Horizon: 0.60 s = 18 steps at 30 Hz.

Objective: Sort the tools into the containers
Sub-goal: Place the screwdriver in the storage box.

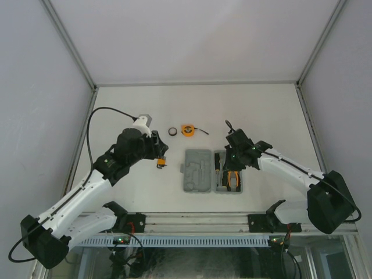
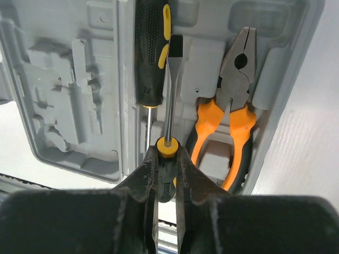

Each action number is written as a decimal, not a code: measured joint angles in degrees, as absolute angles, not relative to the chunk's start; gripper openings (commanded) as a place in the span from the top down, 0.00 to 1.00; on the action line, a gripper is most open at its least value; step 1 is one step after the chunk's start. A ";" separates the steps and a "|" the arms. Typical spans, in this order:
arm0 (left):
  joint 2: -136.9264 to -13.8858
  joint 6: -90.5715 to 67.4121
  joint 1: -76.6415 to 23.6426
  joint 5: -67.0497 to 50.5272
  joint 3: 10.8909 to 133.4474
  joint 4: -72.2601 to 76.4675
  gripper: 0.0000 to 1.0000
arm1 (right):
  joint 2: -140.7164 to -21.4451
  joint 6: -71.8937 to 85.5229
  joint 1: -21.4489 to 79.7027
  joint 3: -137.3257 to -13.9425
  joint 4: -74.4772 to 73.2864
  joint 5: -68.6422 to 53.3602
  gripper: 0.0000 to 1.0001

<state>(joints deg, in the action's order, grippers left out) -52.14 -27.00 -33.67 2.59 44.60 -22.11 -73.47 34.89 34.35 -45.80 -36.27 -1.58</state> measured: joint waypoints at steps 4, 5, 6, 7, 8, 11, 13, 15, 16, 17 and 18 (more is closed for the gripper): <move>-52.73 -27.00 -33.67 2.39 44.60 -22.28 0.49 | -74.76 34.92 35.44 -45.80 -36.23 -0.71 1.00; -52.86 -27.00 -33.67 2.35 44.60 -22.31 0.49 | -75.00 34.94 35.59 -45.80 -36.16 -0.45 1.00; -53.01 -27.03 -33.67 2.24 44.60 -22.44 0.49 | -75.24 34.96 35.75 -45.80 -36.05 -0.23 1.00; -53.12 -27.03 -33.67 2.17 44.60 -22.50 0.49 | -75.55 35.00 35.81 -45.80 -35.90 -0.03 1.00; -53.17 -27.03 -33.67 2.13 44.60 -22.52 0.49 | -75.81 35.07 35.88 -45.80 -35.77 0.10 1.00; -53.21 -27.03 -33.67 1.69 44.60 -22.63 0.49 | -77.01 35.14 36.25 -46.02 -35.57 0.89 1.00; -53.21 -27.03 -33.67 1.45 44.60 -22.72 0.49 | -77.82 35.14 36.51 -46.28 -35.40 1.39 1.00; -53.21 -27.03 -33.67 1.30 44.60 -22.83 0.49 | -78.50 35.16 36.69 -46.46 -35.18 1.63 1.00; -53.21 -27.03 -33.67 1.28 44.60 -22.87 0.49 | -78.91 35.16 36.80 -46.57 -35.00 1.74 1.00; -53.21 -27.03 -33.67 1.26 44.60 -22.90 0.49 | -79.33 35.16 36.88 -46.65 -34.87 1.87 1.00; -53.21 -27.03 -33.67 1.23 44.60 -22.87 0.49 | -79.88 35.16 36.99 -46.85 -34.83 1.98 1.00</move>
